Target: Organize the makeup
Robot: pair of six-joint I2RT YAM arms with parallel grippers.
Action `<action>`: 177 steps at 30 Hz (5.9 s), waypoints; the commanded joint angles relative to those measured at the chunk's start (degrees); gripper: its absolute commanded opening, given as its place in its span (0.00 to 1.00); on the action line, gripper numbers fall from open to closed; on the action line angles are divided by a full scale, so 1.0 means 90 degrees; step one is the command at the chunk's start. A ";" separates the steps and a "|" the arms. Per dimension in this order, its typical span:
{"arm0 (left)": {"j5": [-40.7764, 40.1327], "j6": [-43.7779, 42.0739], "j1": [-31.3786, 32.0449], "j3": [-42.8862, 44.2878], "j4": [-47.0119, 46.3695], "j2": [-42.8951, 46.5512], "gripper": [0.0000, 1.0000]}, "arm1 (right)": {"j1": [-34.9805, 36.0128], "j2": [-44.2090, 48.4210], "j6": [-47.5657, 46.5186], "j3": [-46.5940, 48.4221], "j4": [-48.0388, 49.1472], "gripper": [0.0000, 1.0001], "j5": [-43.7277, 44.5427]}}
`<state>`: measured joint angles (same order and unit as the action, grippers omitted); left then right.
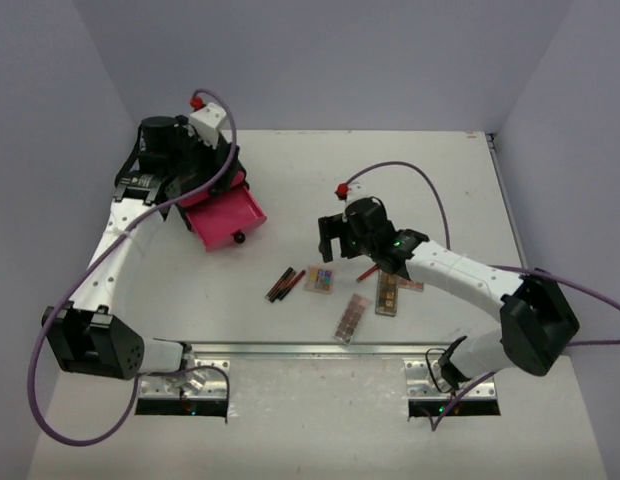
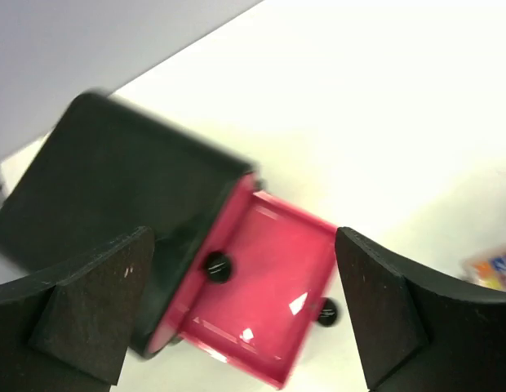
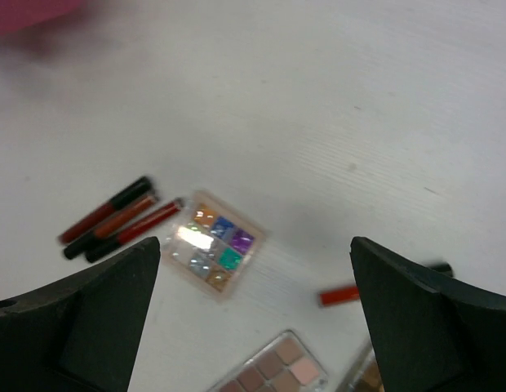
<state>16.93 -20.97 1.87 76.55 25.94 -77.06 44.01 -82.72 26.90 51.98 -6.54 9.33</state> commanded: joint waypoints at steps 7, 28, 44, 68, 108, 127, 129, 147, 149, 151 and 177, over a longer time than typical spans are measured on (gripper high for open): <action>-0.0452 -0.0439 0.1793 -0.0271 0.1361 0.0554 0.87 | -0.1124 0.1049 0.1063 -0.0953 -0.0494 0.99 0.0812; -0.1079 0.0295 0.3434 -0.2551 0.0310 -0.1375 0.70 | -0.1413 0.1226 0.1689 -0.1442 -0.0573 0.99 0.1432; -0.1417 0.0313 0.3581 -0.2769 -0.0156 -0.1680 0.64 | -0.1413 0.0680 0.1723 -0.1361 -0.0426 0.97 0.1153; -0.1634 0.0271 0.3581 -0.2912 -0.0466 -0.2022 0.52 | -0.1413 0.0988 0.1735 -0.1623 -0.0272 0.97 0.1083; -0.2455 0.0241 0.3571 -0.0642 0.0704 -0.0612 0.00 | -0.1413 0.1343 0.1303 -0.1399 -0.0017 0.96 0.0681; -0.3990 -0.1289 0.1886 -0.0555 0.0731 0.0673 0.00 | -0.1413 0.1422 0.1205 -0.1381 0.0103 0.96 0.0433; -0.3972 -0.1346 0.1835 -0.0662 0.0664 0.0730 0.00 | -0.1413 0.1404 0.1256 -0.1357 0.0098 0.96 0.0429; -0.3248 -0.1097 0.1559 -0.2001 0.0223 0.0105 0.00 | -0.1413 0.1799 0.1288 -0.1615 -0.0055 0.97 0.0507; -0.3316 -0.1146 0.1482 -0.2205 -0.0038 0.0037 0.00 | -0.1403 0.1828 0.1278 -0.1644 -0.0064 0.97 0.0517; -0.3239 -0.1224 0.1443 -0.2468 -0.0166 -0.0060 0.00 | -0.1413 0.1838 0.1278 -0.1644 -0.0074 0.97 0.0536; -0.1648 -0.0151 0.1912 -0.0613 0.0521 0.0039 0.60 | -0.1410 0.1777 0.1093 -0.1557 -0.0025 0.97 0.0312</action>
<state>-3.68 -25.31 15.57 67.16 28.60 -81.25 31.57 -66.33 37.85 36.88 -8.22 12.91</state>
